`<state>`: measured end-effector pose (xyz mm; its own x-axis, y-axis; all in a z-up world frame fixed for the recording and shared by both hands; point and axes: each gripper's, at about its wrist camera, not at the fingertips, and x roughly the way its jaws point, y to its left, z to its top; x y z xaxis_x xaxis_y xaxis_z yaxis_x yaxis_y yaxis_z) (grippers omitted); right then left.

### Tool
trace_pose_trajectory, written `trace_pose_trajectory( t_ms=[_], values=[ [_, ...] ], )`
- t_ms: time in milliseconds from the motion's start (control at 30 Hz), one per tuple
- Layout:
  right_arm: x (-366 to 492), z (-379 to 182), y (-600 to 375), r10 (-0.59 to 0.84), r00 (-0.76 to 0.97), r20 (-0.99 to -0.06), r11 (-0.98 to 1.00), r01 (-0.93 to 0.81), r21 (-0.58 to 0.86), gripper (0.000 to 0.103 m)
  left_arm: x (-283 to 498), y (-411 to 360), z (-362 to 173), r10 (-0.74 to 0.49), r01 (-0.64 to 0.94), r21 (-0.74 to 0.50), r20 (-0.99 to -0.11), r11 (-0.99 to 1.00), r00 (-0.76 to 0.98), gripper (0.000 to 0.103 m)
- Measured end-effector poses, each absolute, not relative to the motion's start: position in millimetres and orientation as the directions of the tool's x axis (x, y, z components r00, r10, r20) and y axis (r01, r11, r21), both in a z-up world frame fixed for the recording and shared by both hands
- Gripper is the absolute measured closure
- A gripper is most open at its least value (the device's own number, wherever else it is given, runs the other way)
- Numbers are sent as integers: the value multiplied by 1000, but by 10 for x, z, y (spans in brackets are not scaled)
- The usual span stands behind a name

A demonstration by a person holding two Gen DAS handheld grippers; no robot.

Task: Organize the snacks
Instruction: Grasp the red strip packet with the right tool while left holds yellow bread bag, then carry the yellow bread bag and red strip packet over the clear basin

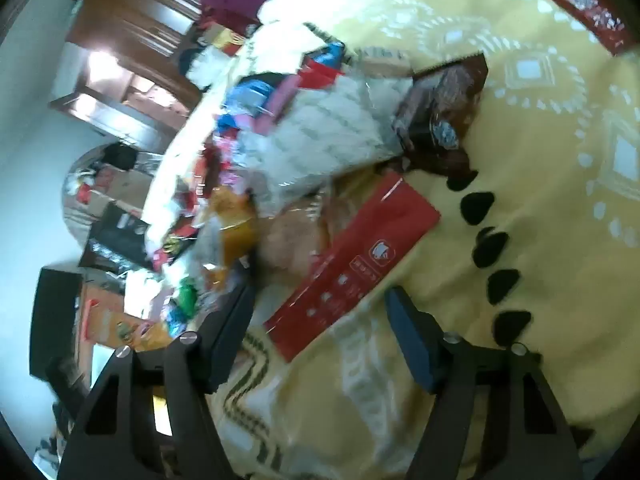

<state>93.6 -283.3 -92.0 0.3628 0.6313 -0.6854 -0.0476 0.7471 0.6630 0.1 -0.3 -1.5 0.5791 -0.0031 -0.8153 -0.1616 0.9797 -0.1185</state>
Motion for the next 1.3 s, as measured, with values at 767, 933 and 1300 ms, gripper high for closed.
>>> trace_pose_trajectory(
  t_ms=[767,933,1300],
  values=[
    [622,-294,-2505,548,460,-698,835,-344,430,93,-60,132,304,-17,-164,-154,-778,974,628,60],
    [603,-72,-2413,542,475,-694,835,-399,380,93,-64,171,611,24,-174,-129,-734,976,679,60],
    [644,715,-2041,564,541,-624,806,-526,272,93,-167,411,1324,170,-252,-46,-619,967,767,60]
  ],
)
